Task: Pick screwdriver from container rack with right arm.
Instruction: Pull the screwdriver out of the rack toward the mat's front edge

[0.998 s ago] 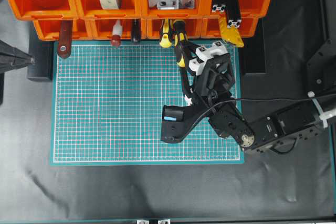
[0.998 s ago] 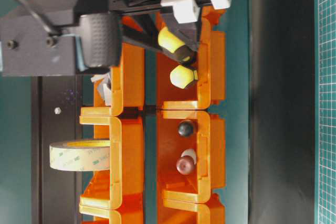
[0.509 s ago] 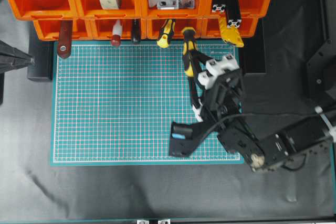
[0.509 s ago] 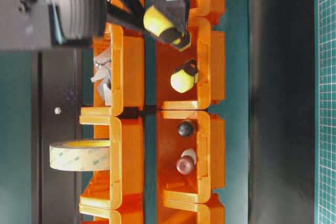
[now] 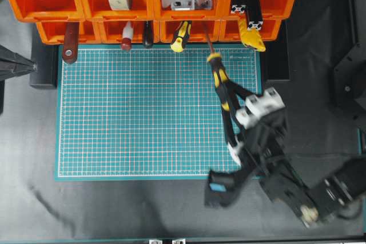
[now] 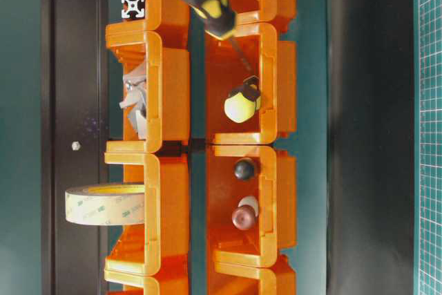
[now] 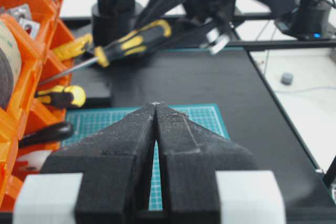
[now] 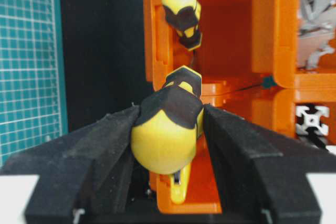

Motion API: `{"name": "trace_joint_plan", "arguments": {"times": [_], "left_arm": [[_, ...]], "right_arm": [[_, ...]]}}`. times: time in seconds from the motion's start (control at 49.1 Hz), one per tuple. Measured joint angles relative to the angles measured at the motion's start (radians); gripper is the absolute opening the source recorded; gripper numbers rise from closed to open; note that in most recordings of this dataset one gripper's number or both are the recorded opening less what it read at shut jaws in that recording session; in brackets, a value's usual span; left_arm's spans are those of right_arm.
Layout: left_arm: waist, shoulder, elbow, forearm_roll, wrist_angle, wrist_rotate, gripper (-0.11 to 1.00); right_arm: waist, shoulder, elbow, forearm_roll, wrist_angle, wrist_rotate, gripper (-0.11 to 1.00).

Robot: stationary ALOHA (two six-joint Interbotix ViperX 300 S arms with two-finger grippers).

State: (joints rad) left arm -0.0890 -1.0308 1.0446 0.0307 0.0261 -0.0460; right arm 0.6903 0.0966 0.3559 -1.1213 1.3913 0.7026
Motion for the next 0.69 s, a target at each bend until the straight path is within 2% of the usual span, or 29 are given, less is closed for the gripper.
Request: {"name": "trace_joint_plan", "arguments": {"times": [0.326, 0.55, 0.692], "left_arm": [[-0.002, 0.0, 0.0, -0.002, 0.0, -0.006, 0.0], [-0.002, -0.011, 0.0, 0.0, 0.0, -0.057, 0.0], [-0.005, -0.034, -0.009, 0.0, -0.002, -0.06, 0.0]], "right_arm": [[0.16, 0.006, -0.14, 0.0, 0.212, -0.075, 0.41], [0.253, 0.058, -0.227, 0.0, 0.221, -0.144, 0.41], [0.278, 0.097, -0.295, 0.0, 0.173, -0.176, 0.41]]}}
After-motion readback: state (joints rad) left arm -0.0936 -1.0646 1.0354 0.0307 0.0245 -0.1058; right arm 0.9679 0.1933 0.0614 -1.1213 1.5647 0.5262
